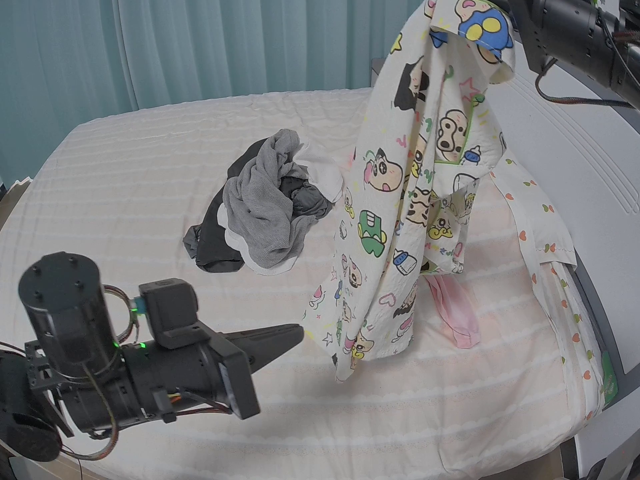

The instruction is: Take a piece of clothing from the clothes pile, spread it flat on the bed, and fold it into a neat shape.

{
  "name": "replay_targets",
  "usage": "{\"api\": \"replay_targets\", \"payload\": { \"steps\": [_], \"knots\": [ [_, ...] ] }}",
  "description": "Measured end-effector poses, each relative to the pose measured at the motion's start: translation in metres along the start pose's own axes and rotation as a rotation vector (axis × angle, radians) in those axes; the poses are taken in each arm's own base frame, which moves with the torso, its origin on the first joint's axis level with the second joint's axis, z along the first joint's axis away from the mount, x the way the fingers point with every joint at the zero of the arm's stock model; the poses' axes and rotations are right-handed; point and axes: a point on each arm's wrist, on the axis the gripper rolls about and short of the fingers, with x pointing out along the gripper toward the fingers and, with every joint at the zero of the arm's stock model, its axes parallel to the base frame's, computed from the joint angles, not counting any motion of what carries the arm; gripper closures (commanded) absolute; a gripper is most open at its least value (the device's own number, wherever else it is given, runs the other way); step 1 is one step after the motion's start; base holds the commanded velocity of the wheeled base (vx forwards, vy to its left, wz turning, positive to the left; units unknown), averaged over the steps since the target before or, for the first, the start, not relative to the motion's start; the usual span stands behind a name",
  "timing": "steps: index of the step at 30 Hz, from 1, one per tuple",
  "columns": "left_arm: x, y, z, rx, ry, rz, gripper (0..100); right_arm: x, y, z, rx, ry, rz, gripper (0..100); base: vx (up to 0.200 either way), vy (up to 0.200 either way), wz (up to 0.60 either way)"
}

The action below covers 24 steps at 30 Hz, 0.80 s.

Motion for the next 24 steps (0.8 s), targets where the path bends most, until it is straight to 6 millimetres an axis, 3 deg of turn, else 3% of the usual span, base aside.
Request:
{"api": "replay_targets", "payload": {
  "steps": [4, 11, 24],
  "knots": [
    [0.02, -0.001, -0.014, 0.004, 0.04, -0.021, 0, 0.007, 0.008, -0.001, 0.011, 0.001, 0.023, 100, 0.0, 0.0, 0.0],
    [0.034, -0.008, -0.036, 0.005, 0.128, -0.061, 0, 0.019, 0.013, -0.008, 0.016, 0.015, 0.035, 100, 0.0, 0.0, 0.0],
    [0.084, -0.006, -0.038, -0.014, -0.022, -0.048, 0, 0.024, 0.019, -0.015, 0.021, 0.035, 0.054, 100, 0.0, 0.0, 0.0]
  ]
}}
